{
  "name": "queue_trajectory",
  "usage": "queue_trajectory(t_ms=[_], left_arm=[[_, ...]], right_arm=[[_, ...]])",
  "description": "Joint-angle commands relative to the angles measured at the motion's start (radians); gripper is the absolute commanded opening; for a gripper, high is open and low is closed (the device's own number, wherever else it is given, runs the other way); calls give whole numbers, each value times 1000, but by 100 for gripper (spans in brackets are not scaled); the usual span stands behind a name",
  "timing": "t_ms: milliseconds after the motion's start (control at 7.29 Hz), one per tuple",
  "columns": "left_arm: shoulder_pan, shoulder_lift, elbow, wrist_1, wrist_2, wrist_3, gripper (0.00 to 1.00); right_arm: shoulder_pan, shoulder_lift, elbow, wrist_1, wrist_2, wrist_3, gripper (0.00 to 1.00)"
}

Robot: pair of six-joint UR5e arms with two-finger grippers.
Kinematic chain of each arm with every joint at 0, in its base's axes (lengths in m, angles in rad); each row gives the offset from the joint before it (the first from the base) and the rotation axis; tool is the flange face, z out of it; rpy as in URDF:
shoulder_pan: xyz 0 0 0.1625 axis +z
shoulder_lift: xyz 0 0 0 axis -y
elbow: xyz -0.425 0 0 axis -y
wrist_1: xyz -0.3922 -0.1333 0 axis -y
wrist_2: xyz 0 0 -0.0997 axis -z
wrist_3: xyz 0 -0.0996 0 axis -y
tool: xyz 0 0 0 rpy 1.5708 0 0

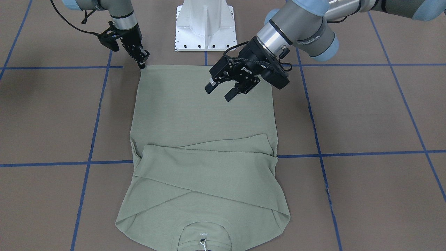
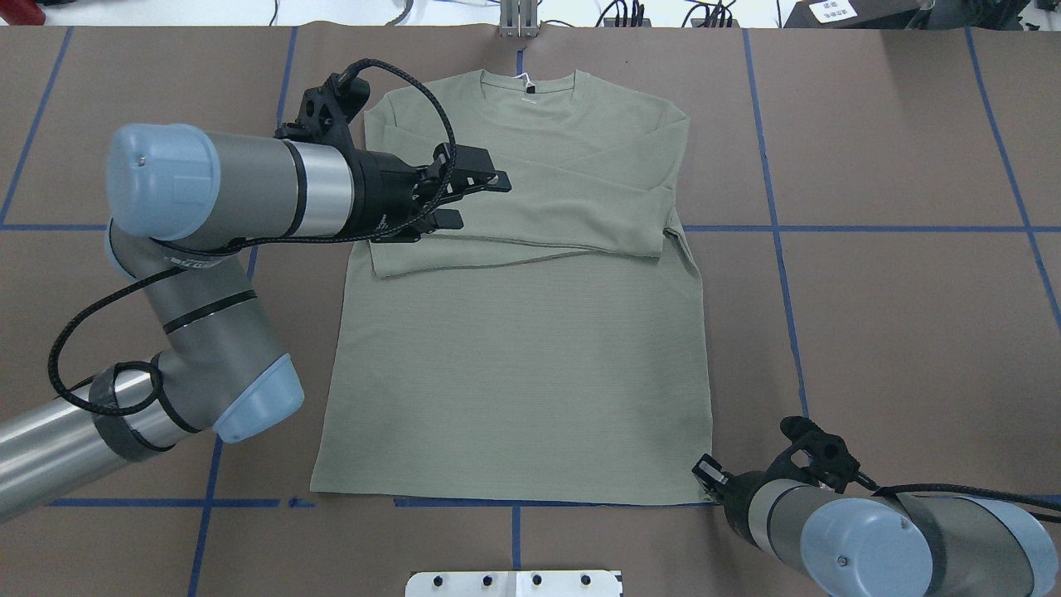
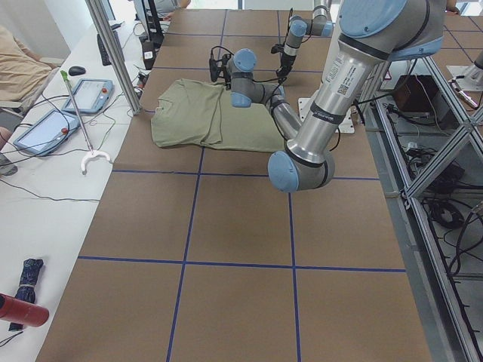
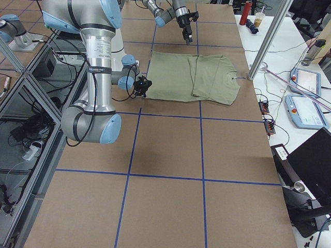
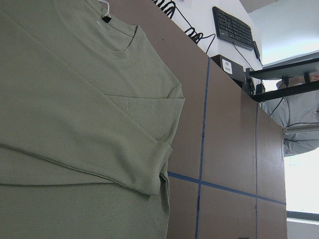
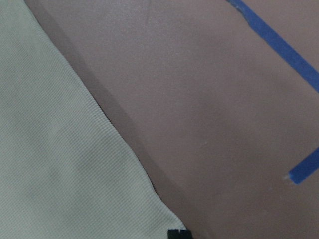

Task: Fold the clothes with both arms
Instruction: 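Release the sleeve with the left gripper while the right gripper moves to the hem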

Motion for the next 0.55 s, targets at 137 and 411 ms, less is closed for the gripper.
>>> queue_trajectory(t_ms=[137, 411], left_arm=[[111, 78, -169, 374, 59, -47, 87], [285, 267, -350, 523, 207, -47, 87]], right_arm=[[0, -1, 32, 1, 5, 3, 0], [-2, -1, 44, 1, 5, 3, 0]])
